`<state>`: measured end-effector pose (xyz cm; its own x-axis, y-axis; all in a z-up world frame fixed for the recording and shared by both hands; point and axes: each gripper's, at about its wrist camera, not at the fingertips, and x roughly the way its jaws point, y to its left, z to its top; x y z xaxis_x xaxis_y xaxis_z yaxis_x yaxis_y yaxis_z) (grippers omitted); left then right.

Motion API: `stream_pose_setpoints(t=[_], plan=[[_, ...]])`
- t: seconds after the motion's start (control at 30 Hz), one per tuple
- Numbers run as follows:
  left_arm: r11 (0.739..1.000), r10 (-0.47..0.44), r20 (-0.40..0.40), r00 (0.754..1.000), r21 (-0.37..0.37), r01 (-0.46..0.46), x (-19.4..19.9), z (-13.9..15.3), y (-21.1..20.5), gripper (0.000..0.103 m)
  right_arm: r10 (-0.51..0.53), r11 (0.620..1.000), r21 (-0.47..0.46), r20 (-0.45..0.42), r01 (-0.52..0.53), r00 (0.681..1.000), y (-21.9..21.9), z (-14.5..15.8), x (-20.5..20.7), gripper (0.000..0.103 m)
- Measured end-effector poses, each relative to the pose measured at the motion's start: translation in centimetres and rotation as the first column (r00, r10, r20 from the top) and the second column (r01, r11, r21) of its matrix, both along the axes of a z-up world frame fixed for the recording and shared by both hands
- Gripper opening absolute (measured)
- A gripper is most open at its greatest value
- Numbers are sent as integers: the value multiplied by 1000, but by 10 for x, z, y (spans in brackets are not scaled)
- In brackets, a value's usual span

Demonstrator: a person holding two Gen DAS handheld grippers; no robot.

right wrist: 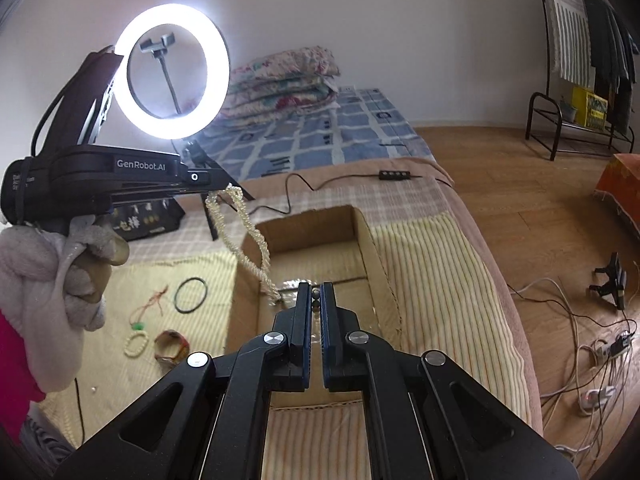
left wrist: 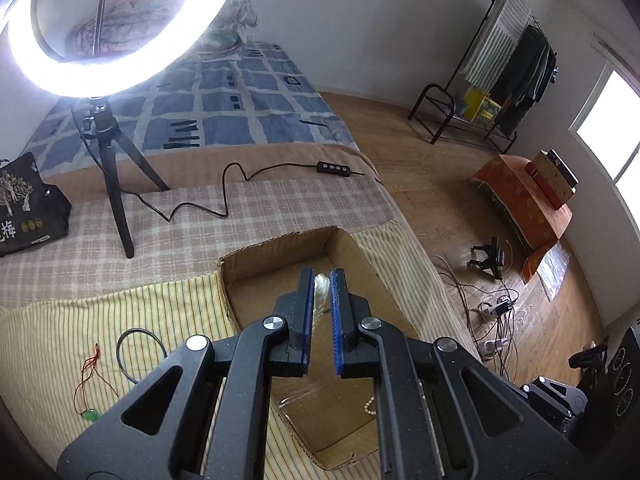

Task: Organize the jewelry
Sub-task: 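Open both tools to drop the pearl pieces into the box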

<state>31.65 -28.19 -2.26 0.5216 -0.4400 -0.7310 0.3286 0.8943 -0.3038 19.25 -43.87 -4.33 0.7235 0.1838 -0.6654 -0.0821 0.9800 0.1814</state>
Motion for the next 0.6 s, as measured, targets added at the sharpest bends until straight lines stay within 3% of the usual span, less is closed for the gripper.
stream_pose_setpoints(t=[0.07,0.2,0.6], plan=[[1000,-6,-9,1000,4,6,1,-3,-1,6,-5,1000,-16,-11,5,1000,0,-4,2,5],[1000,-8,-8,1000,22,9,-1,-6,-1,6,-17,999,-41,-21,16,1000,0,-8,3,40],[999,30,35,999,32,-32,-23,13,33,6,-24,998,-57,-1,24,1000,6,2,-6,40]])
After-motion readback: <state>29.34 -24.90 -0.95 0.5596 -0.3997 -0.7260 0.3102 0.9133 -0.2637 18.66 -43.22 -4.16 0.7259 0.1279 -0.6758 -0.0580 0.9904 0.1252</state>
